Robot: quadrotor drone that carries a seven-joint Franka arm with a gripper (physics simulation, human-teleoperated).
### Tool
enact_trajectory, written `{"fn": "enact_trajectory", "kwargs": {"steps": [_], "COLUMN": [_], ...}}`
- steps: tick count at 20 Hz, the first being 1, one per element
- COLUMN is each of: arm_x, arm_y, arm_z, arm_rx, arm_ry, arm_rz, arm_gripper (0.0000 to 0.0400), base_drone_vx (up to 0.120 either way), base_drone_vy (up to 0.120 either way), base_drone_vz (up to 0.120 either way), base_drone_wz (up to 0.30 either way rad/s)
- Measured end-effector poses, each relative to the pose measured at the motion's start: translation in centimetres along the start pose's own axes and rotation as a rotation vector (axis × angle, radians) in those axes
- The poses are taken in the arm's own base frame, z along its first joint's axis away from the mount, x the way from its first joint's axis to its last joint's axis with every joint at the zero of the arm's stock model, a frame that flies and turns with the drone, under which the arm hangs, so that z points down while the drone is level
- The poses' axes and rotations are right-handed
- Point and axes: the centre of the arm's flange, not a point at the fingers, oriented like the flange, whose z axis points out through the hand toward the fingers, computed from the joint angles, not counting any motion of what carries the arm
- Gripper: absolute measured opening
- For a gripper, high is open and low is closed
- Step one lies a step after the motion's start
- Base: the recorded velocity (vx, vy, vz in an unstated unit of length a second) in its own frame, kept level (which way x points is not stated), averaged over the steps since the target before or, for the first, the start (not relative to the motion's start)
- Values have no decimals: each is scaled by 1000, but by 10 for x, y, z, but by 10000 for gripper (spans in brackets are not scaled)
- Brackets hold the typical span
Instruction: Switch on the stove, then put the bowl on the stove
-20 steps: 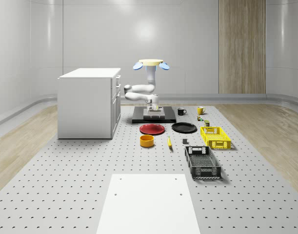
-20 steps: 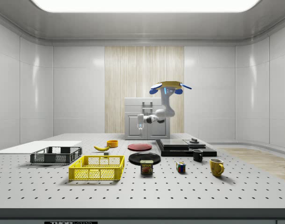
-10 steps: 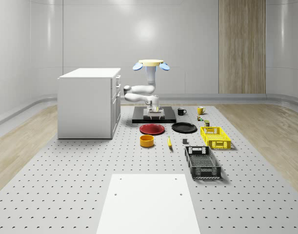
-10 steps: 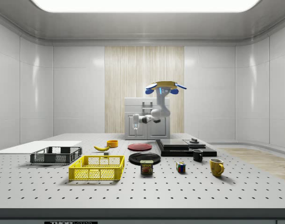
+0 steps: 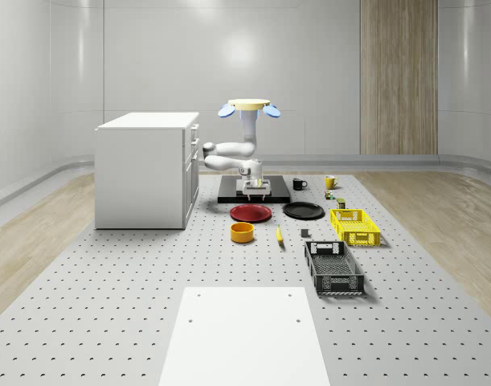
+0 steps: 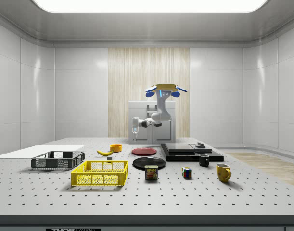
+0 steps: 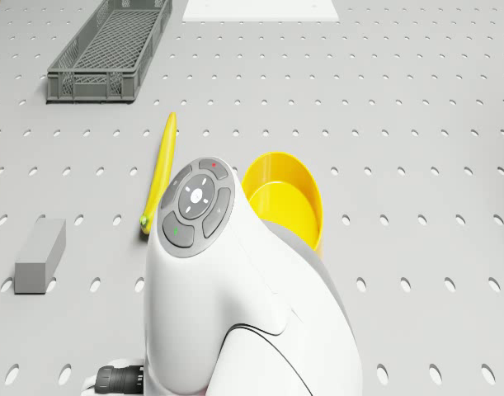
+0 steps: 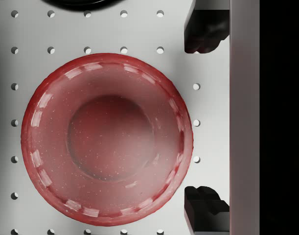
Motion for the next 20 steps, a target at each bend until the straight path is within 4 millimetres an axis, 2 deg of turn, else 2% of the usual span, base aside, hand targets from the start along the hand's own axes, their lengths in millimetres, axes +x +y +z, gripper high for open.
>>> {"fn": "enact_trajectory", "kwargs": {"steps": [20], "arm_x": [0], "arm_y": [0], "arm_z": [0], "arm_rx": [0], "arm_ry": [0], "arm_rz": [0], "arm_gripper": [400], "base_drone_vx": [120], "base_drone_vy": [0], "base_drone_vz": [0], "base_drone_wz": [0]}}
